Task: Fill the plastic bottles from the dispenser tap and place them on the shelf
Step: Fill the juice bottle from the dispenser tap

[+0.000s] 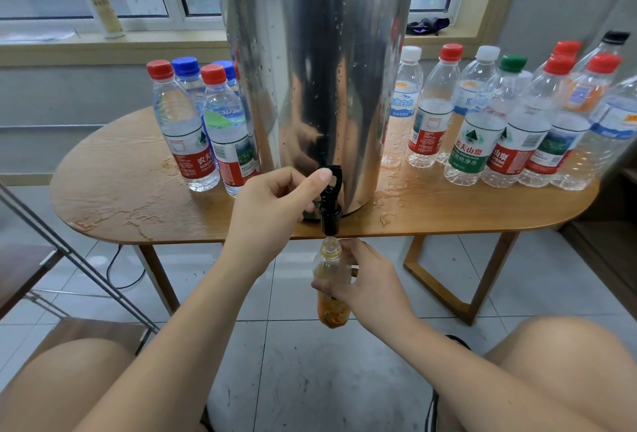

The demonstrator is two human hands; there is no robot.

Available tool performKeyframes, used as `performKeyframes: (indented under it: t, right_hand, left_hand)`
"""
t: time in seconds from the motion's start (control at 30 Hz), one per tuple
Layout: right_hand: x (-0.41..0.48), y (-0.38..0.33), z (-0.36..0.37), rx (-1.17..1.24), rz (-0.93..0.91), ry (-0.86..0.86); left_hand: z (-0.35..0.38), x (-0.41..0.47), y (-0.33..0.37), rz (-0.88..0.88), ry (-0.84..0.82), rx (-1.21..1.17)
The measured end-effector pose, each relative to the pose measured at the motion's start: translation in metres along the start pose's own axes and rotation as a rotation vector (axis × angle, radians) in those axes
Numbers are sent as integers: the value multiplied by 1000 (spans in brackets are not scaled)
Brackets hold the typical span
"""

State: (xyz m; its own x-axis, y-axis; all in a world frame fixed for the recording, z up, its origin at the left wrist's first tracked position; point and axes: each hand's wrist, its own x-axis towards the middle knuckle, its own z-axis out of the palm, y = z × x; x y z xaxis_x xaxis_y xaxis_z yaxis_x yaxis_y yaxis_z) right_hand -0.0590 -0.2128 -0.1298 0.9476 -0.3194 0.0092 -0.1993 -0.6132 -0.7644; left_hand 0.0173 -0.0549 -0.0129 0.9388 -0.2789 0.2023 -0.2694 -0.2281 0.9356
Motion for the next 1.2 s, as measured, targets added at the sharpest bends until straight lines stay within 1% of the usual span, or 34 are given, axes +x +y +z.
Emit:
performKeyframes:
  t: [0.73, 1.2]
  right_hand:
    - [1, 7, 5, 31, -39, 27]
    - [0, 5, 3, 8, -49, 22]
  left_hand:
    - [0, 1, -2, 11, 0, -32]
    - [1, 0, -1, 12, -4, -26]
